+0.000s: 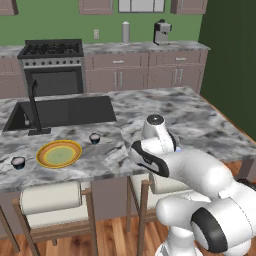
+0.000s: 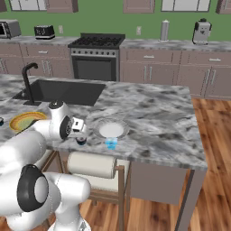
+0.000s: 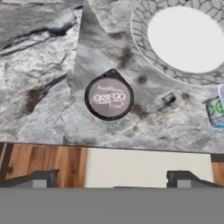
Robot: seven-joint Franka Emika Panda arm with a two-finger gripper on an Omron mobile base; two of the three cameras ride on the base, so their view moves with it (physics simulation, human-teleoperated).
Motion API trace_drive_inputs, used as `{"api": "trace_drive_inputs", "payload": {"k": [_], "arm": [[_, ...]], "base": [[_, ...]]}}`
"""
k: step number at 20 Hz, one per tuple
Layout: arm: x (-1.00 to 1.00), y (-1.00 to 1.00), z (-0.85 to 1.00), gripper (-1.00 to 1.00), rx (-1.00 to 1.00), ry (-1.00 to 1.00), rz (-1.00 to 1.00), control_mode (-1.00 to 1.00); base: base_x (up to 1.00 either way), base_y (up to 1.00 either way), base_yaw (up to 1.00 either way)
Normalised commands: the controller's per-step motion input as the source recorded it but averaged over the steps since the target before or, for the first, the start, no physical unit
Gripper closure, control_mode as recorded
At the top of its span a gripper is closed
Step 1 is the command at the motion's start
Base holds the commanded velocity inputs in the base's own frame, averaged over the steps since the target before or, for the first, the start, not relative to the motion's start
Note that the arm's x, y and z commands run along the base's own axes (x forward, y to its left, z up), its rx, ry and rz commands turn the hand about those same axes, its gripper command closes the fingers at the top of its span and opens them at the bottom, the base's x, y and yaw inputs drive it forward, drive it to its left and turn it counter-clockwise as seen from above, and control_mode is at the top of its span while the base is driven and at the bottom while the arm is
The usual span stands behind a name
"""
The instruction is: Place two yogurt containers on each plate.
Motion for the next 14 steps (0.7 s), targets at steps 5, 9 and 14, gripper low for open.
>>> {"api": "trace_drive_inputs", "payload": {"k": [5,9,14], "arm": [[0.37,0.0,-0.24,-1.0,0.02,0.0,0.0,-1.0],[0.37,0.0,-0.18,-1.0,0.04,0.0,0.0,-1.0],[0.33,0.0,-0.15,-1.0,0.01,0.0,0.0,-1.0]], "base": [[0.0,0.0,0.0],[0.0,0.0,0.0],[0.0,0.0,0.0]]}}
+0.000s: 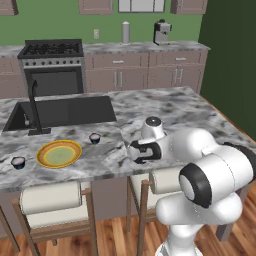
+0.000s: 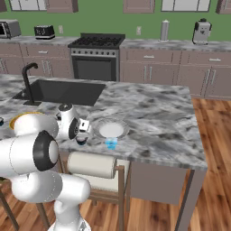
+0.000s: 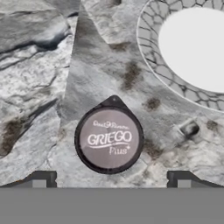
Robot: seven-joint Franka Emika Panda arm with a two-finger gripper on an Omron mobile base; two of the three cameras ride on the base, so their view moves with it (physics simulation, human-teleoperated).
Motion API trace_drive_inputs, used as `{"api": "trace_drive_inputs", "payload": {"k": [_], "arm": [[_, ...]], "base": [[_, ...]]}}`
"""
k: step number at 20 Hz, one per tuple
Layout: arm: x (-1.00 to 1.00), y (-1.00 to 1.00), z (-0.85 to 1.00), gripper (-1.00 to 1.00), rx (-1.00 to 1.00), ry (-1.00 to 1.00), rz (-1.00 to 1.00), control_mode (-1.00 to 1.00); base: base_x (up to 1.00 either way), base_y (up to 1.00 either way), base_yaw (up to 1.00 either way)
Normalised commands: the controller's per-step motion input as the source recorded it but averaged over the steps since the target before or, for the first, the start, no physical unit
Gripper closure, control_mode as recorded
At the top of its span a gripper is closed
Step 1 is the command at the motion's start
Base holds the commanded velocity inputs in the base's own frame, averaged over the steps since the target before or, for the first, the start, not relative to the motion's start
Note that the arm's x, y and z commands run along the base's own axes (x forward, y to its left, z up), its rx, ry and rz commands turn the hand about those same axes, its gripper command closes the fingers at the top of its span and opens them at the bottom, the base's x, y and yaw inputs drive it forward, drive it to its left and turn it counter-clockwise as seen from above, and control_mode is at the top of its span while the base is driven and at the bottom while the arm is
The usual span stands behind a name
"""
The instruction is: Place two yogurt containers on each plate.
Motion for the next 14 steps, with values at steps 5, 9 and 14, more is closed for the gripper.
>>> {"api": "trace_drive_inputs", "payload": {"k": [5,9,14], "arm": [[0.18,0.0,-0.18,-1.0,0.0,0.0,0.0,-1.0],[0.06,0.0,-0.17,-1.0,0.0,0.0,0.0,-1.0],[0.01,0.0,-0.17,-1.0,0.0,0.0,0.0,-1.0]], "base": [[0.0,0.0,0.0],[0.0,0.0,0.0],[0.0,0.0,0.0]]}}
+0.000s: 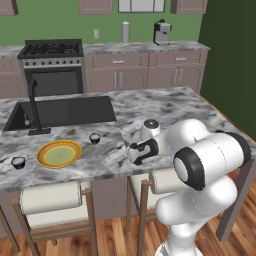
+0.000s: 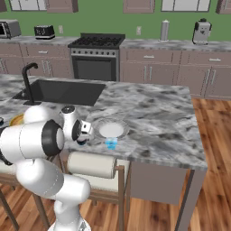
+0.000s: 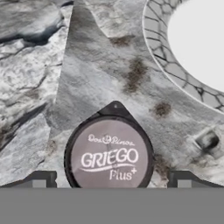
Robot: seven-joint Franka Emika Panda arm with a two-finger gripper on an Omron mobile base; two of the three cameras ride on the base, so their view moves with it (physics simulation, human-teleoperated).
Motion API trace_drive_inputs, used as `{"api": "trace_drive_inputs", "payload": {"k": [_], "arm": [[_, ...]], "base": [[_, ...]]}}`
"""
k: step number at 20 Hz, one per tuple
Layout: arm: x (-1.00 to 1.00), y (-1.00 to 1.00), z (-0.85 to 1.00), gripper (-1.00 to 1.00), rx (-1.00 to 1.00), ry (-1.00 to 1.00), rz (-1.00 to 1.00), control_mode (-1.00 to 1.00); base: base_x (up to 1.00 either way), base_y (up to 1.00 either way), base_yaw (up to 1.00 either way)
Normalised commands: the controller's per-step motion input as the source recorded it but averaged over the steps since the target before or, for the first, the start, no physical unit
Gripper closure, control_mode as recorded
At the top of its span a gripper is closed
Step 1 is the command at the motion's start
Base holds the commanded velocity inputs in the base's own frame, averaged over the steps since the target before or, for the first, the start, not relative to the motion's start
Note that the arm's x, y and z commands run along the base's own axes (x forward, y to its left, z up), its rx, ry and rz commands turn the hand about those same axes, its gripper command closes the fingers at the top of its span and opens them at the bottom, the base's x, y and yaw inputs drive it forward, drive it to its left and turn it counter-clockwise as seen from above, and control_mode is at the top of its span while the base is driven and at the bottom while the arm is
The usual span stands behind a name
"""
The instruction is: Place two yogurt containers on each plate.
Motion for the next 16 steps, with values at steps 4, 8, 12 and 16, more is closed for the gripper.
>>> {"api": "trace_drive_inputs", "payload": {"k": [4,8,12,16], "arm": [[0.03,0.0,-0.18,-1.0,0.0,0.0,0.0,-1.0],[0.09,0.0,-0.15,-1.0,0.0,0.0,0.0,-1.0],[0.13,0.0,-0.09,-1.0,0.0,0.0,0.0,-1.0],[0.13,0.0,-0.01,1.0,0.0,0.0,0.0,-1.0]], "base": [[0.0,0.0,0.0],[0.0,0.0,0.0],[0.0,0.0,0.0],[0.0,0.0,0.0]]}}
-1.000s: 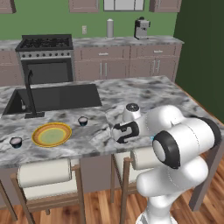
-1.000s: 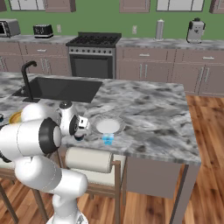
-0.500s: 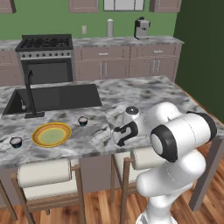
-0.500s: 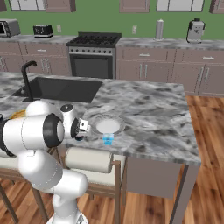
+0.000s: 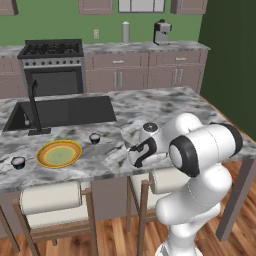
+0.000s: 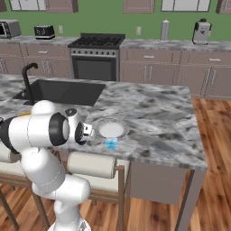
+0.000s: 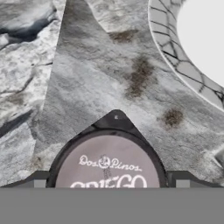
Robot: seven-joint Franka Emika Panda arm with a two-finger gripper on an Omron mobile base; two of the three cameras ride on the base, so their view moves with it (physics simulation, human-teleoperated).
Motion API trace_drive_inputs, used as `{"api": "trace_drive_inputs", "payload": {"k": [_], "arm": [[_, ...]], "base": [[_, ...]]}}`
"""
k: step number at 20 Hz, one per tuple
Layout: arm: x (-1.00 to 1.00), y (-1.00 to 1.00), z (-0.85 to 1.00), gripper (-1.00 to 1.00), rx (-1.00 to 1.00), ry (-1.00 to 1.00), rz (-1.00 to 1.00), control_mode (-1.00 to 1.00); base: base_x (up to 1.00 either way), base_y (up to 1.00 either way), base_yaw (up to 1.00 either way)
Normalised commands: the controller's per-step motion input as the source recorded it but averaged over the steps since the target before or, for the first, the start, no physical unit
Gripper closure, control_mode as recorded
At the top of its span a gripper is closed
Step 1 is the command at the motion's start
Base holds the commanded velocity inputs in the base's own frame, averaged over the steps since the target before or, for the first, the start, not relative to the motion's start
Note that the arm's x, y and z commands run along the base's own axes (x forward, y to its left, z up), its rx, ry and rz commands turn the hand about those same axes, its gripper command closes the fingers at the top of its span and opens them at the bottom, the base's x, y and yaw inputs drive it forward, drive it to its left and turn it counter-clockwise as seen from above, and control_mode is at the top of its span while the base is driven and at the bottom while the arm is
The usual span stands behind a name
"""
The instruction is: Place two yogurt containers on each plate.
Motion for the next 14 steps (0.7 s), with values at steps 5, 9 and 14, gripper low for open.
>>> {"api": "trace_drive_inputs", "payload": {"k": [5,9,14], "arm": [[0.03,-0.02,0.0,1.0,0.0,0.0,0.0,-1.0],[0.13,-0.03,0.14,1.0,0.03,0.07,-0.04,-1.0],[0.29,-0.02,0.45,1.0,0.08,0.02,-0.01,-1.0]], "base": [[0.0,0.0,0.0],[0.0,0.0,0.0],[0.0,0.0,0.0]]}}
